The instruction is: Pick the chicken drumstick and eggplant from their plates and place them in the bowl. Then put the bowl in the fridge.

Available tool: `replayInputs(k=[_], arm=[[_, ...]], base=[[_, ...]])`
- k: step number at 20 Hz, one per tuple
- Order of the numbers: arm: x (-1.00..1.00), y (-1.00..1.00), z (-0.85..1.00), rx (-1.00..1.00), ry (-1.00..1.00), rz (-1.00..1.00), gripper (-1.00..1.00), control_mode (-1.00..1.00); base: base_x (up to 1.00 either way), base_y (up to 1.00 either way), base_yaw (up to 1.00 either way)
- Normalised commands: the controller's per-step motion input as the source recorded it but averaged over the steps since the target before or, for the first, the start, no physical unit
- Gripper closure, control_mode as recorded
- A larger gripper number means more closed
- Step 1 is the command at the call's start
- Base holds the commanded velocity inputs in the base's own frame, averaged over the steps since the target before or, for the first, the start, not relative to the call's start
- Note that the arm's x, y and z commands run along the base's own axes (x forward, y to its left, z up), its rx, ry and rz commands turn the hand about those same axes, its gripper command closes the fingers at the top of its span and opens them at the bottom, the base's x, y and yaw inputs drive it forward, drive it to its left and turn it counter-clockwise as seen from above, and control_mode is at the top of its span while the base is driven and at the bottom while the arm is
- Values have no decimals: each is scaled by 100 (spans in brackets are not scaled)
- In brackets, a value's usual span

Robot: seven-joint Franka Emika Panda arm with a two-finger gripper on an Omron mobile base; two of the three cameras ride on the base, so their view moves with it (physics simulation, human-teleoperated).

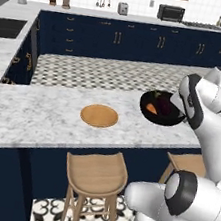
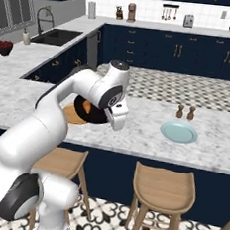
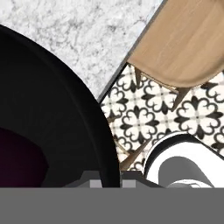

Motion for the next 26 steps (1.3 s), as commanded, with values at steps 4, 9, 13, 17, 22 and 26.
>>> replayInputs(k=[4, 9, 13, 17, 22, 26], arm=[[0, 0, 0, 0, 0, 0, 100, 100], [0, 0, 0, 0, 0, 0, 100, 100], [0, 0, 0, 0, 0, 0, 100, 100], [0, 0, 0, 0, 0, 0, 100, 100], [0, 0, 0, 0, 0, 0, 100, 100], [0, 0, 0, 0, 0, 0, 100, 100]], base=[[-11, -100, -31], [0, -100, -22], [-1, -100, -16], [-26, -100, -17], [-31, -100, -19], [-12, -100, -22]])
